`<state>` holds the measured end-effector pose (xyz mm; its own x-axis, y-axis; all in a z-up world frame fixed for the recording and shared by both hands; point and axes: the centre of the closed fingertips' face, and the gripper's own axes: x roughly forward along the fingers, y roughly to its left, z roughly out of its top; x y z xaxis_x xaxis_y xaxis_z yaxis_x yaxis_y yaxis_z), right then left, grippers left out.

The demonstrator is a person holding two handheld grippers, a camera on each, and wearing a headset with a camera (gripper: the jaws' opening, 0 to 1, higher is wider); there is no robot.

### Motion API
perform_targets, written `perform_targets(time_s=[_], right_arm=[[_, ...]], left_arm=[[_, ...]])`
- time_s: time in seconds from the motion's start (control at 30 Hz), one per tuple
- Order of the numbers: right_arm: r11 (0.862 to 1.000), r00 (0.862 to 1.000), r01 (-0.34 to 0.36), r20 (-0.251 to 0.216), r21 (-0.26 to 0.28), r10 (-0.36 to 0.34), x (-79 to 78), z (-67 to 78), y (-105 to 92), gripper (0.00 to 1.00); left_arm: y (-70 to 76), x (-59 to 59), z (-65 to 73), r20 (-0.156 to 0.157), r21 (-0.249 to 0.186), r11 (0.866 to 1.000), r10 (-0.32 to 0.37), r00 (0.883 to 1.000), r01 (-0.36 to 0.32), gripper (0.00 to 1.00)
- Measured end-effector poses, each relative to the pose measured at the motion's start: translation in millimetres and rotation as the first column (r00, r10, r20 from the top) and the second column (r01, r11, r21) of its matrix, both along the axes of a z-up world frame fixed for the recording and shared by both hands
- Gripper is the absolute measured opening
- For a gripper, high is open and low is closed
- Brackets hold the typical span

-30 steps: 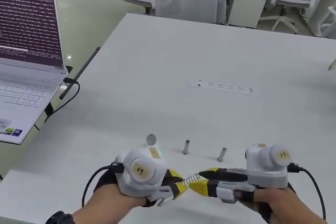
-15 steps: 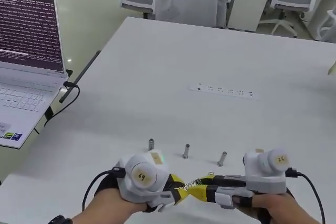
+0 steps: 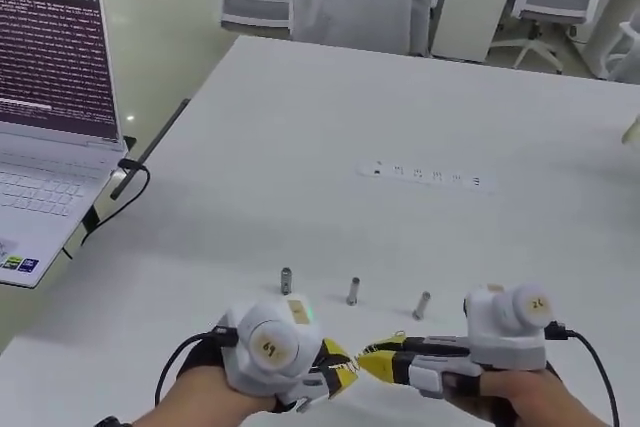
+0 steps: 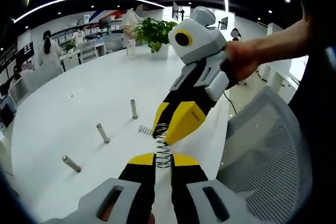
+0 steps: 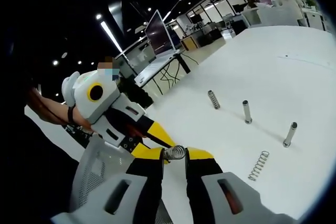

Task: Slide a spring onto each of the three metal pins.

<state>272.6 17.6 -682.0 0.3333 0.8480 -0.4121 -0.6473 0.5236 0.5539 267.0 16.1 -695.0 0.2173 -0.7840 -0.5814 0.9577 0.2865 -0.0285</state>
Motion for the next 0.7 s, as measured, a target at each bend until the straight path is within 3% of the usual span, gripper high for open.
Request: perform_targets(time_s=[0.3,0.7], right_arm=[[1.0,1.0,-0.013,0.01,0.011,0.013,-1.3,7.9,4.4,0.09],[0.999,0.998,-0.021,0.05,-0.035,0.023,1.8,16.8,-2.3,0.09]], left_arm=[[-3.8,1.1,3.3,0.01,-0.014,1.0,-0.001,1.0,0.002,0.03],[-11.1,5.4,10.2,0.028,-0.043,0.999,0.006,1.0,-0.005,0.03]])
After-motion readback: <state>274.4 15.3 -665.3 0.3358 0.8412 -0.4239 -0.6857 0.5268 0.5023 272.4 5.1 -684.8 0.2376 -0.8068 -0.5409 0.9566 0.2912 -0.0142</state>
